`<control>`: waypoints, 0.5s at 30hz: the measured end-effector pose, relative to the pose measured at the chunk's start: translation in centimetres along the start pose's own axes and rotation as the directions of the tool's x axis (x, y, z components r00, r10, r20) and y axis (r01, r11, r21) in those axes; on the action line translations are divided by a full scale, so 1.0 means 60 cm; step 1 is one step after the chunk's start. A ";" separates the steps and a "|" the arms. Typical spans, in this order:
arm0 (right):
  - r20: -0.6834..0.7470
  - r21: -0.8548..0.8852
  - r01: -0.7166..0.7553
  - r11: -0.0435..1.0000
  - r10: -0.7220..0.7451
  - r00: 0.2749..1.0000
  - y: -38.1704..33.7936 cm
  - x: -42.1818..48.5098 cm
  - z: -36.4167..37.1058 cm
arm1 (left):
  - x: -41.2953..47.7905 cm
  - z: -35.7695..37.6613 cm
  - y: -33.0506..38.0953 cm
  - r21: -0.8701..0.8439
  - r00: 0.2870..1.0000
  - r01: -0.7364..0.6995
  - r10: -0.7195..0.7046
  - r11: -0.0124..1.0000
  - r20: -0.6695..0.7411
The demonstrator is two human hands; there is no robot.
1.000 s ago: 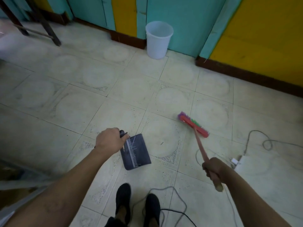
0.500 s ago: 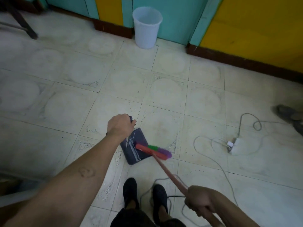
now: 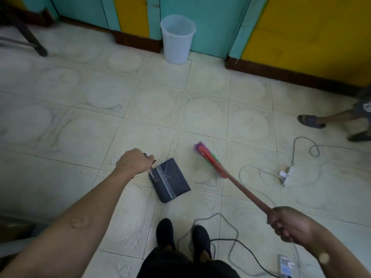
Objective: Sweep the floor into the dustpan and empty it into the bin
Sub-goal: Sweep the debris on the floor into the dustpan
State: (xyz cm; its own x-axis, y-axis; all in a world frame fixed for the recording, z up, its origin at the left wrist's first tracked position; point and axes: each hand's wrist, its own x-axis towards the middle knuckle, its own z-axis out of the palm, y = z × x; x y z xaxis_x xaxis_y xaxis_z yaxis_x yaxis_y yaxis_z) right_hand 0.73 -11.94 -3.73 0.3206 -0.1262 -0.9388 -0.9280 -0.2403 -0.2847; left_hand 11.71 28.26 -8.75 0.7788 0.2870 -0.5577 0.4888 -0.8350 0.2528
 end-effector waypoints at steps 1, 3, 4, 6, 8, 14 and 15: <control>-0.023 -0.017 0.011 1.000 -0.011 1.000 -0.001 0.005 0.006 | -0.003 -0.008 -0.015 0.007 0.999 0.008 -0.008 1.000 -0.034; -0.060 -0.044 0.028 0.999 -0.031 0.998 -0.003 0.018 0.018 | -0.013 -0.030 -0.045 0.034 0.991 0.027 -0.022 0.999 -0.128; -0.075 -0.048 0.031 0.998 -0.035 0.997 -0.004 0.025 0.022 | -0.017 -0.042 -0.061 0.039 0.986 0.036 -0.029 0.999 -0.165; -0.109 -0.033 0.032 0.999 -0.035 0.993 -0.006 0.038 0.029 | -0.028 -0.066 -0.087 0.054 0.977 0.057 -0.044 0.997 -0.208; -0.132 -0.003 0.031 1.000 -0.031 0.991 -0.010 0.048 0.036 | -0.037 -0.080 -0.104 0.067 0.970 0.068 -0.050 0.995 -0.237; -0.120 0.092 -0.006 0.996 0.017 0.993 -0.005 0.064 0.057 | -0.065 -0.069 -0.148 0.118 0.967 0.096 -0.064 0.988 -0.248; -0.105 0.103 -0.012 0.995 0.023 0.994 -0.002 0.065 0.058 | -0.067 -0.066 -0.157 0.124 0.966 0.104 -0.071 0.987 -0.250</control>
State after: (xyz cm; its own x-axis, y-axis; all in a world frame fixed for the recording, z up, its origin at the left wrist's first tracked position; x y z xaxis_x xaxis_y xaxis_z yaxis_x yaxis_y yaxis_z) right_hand 1.43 -9.03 -8.05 0.3176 -0.2316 -0.9195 -0.9463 -0.1383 -0.2921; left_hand 5.52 36.81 -5.73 0.8157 0.4536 -0.3591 0.5149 -0.8521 0.0933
